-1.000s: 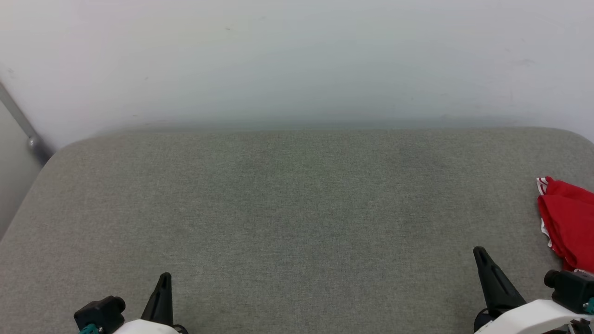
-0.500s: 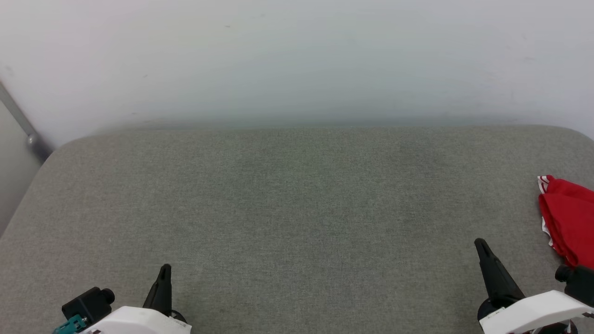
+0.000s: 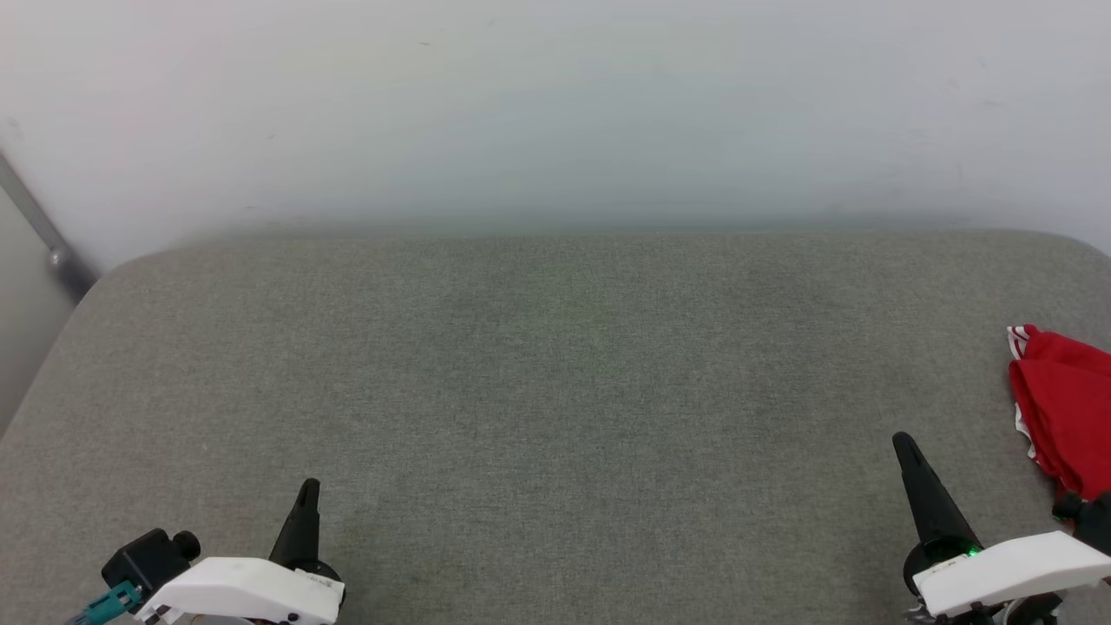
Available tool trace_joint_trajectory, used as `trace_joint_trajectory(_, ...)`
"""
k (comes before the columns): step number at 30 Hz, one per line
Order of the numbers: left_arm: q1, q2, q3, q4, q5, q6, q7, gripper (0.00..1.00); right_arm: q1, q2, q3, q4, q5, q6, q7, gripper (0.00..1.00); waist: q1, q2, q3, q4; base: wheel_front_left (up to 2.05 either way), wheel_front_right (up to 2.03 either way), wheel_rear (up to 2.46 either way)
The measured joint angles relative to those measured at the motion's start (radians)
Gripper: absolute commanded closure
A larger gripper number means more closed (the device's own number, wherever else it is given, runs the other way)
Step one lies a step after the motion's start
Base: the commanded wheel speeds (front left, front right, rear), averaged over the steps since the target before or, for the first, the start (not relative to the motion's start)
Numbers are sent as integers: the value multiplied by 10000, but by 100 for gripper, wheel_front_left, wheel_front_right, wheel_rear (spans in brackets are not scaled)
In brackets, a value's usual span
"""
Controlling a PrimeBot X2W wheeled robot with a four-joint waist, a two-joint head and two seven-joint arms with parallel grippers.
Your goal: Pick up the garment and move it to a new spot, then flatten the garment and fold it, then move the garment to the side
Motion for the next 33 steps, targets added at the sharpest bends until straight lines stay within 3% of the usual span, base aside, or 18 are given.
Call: trace_joint_trajectory(33,-654,-750,1120,454,-2748,-938,876,100,-715,-12,-211,892,3722,0,56,100,0,0,171,-20,0,0,0)
